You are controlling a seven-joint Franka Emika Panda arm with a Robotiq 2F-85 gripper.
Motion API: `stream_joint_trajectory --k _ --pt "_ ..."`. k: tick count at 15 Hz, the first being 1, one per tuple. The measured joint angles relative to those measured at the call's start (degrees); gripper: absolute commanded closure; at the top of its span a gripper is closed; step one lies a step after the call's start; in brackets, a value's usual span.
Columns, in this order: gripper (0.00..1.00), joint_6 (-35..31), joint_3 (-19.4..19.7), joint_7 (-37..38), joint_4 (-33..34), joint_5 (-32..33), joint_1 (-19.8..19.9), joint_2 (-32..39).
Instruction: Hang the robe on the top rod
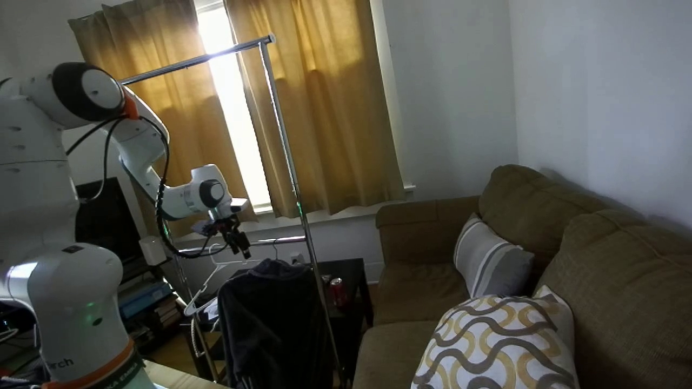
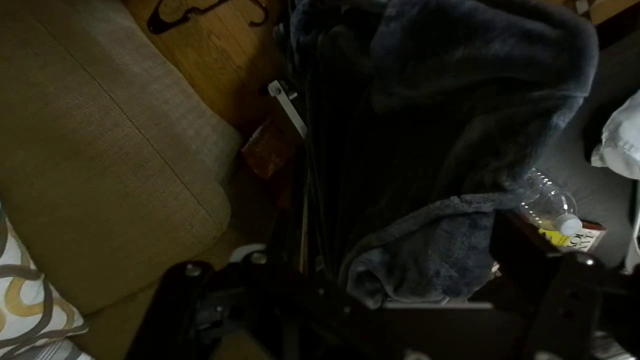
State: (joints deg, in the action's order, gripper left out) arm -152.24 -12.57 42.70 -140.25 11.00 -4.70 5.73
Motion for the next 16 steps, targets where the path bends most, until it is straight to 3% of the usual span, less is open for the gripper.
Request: stream_joint_trajectory --k 6,10,16 --pt "0.0 -0.9 0.6 1.0 2.5 1.6 -0.4 3.4" --pt "0.0 -3.7 2.7 0.9 3.2 0.8 -2.9 5.1" --pt "0.0 -11.0 5.2 0.5 8.9 -2.2 -7.7 16.2"
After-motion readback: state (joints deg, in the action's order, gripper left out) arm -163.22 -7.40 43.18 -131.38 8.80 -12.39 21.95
